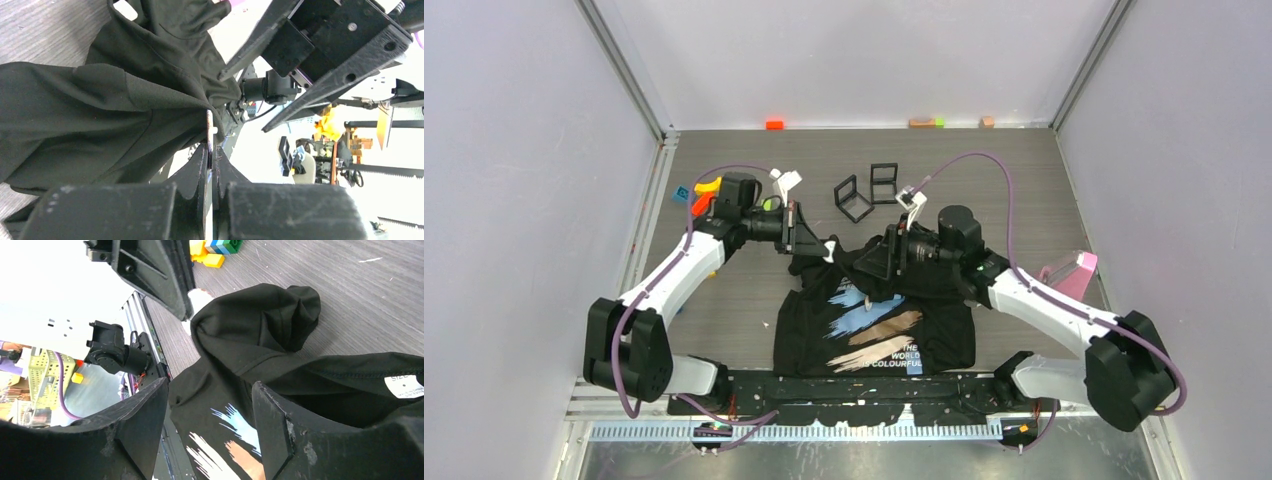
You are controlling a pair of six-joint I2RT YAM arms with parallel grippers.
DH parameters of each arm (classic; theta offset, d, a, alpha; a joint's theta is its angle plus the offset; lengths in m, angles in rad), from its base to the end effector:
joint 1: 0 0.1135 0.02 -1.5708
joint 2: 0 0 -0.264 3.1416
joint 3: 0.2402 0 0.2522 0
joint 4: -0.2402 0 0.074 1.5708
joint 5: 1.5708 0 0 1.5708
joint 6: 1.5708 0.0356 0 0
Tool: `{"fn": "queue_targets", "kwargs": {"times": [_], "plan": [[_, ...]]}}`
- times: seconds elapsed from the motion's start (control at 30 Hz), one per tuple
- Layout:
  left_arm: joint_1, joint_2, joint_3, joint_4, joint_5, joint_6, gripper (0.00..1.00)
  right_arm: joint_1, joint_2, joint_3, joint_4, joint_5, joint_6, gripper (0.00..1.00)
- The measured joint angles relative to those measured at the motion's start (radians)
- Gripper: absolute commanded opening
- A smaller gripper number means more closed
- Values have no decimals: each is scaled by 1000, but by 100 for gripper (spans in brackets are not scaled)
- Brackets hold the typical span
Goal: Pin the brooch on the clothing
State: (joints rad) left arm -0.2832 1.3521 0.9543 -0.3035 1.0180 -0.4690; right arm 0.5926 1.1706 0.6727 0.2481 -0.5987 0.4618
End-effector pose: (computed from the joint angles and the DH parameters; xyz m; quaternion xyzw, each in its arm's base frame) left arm 0.2629 -0.1081 0.2718 0.1309 0.8076 -0.5462 0.1797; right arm 0.2055 0.1625 0.2668 -0.2298 0.7411 0.4962 0.3895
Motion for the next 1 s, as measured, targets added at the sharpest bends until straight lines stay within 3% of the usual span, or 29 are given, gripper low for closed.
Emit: {"fn": "queue_targets", "kwargs": {"times": [0.4,0.7,0.8,1.0], "plan": [[0,5,-23,9,85,30,0,34,149,-1,162,-45,83,67],[0,5,-30,29,109,22,0,48,227,15,230,-61,121,62],[0,5,-33,35,112,19,0,48,239,16,256,-63,137,53],[0,5,-37,45,112,8,0,50,255,25,293,-69,175,50]]}}
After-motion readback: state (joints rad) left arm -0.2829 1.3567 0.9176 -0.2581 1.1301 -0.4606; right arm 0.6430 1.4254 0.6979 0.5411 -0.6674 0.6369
